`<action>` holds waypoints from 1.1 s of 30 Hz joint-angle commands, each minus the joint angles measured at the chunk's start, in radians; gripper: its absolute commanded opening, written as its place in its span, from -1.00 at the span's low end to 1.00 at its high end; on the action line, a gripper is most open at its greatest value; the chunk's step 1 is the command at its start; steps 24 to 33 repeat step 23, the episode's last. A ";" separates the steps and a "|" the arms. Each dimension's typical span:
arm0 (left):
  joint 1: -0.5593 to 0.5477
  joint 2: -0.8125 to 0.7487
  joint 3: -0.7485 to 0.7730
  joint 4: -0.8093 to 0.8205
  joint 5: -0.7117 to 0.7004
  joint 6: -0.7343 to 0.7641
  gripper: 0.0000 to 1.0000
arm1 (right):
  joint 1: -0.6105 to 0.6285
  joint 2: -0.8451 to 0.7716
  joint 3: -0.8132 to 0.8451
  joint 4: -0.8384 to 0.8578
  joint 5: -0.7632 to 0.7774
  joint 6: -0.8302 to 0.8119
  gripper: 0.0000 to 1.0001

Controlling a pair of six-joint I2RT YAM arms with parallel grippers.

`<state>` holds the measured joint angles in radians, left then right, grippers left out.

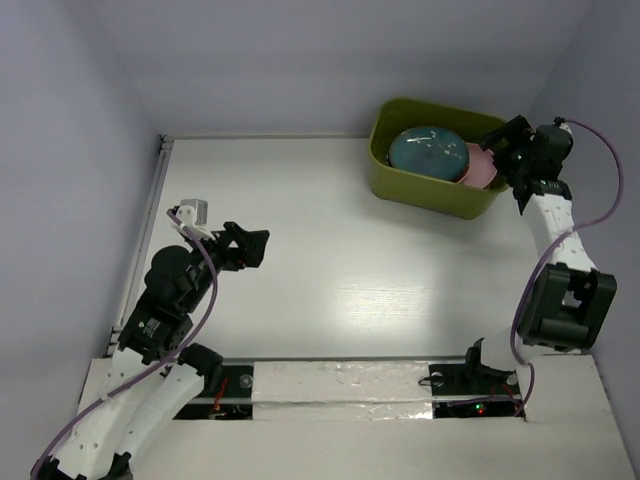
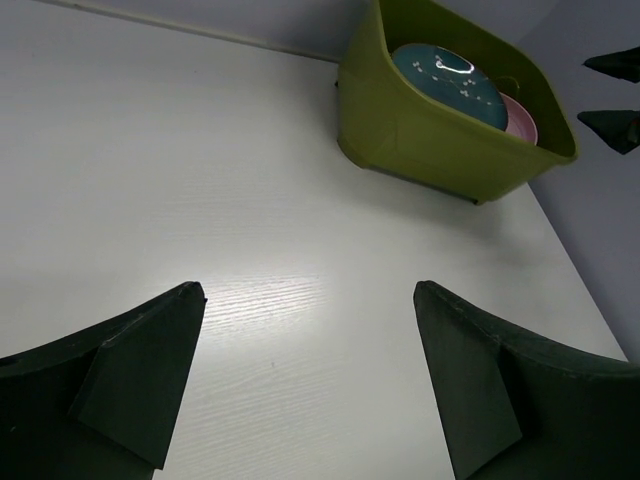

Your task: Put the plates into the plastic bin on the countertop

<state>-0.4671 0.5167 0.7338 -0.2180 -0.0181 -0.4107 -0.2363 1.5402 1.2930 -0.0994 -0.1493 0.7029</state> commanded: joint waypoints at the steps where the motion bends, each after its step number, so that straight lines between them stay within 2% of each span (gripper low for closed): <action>1: 0.004 0.025 0.044 -0.001 -0.014 0.012 0.69 | -0.003 -0.134 -0.093 0.024 0.057 -0.010 1.00; 8: 0.004 0.016 0.059 -0.001 -0.029 0.030 0.72 | -0.003 -0.359 -0.218 0.046 0.015 0.021 0.93; 9: 0.004 0.016 0.065 -0.004 -0.034 0.035 0.72 | -0.003 -0.386 -0.230 0.052 -0.001 0.026 0.80; 10: 0.004 0.017 0.079 -0.007 -0.037 0.044 0.73 | -0.003 -0.419 -0.244 0.072 -0.013 0.033 0.68; 11: 0.004 0.019 0.088 -0.012 -0.046 0.049 0.73 | -0.003 -0.455 -0.280 0.085 -0.057 0.047 0.40; 12: 0.004 0.020 0.108 -0.015 -0.052 0.053 0.73 | -0.003 -0.538 -0.299 0.102 -0.082 0.058 -0.27; 13: 0.004 0.023 0.121 -0.015 -0.060 0.062 0.73 | -0.003 -0.586 -0.314 0.139 -0.104 0.069 -0.50; 15: 0.004 0.028 0.147 -0.015 -0.066 0.072 0.73 | -0.003 -0.732 -0.339 0.153 -0.160 0.090 -0.71; 17: 0.004 0.032 0.182 -0.006 -0.072 0.079 0.73 | -0.003 -0.833 -0.342 0.170 -0.185 0.089 -0.70; 19: 0.004 0.037 0.209 0.003 -0.074 0.081 0.73 | -0.003 -0.958 -0.328 0.152 -0.174 0.075 -0.58; 23: 0.004 0.051 0.228 0.035 -0.065 0.076 0.74 | -0.003 -1.058 -0.304 0.107 -0.136 0.030 -0.15; 33: 0.004 0.051 0.228 0.035 -0.065 0.076 0.74 | -0.003 -1.058 -0.304 0.107 -0.136 0.030 -0.15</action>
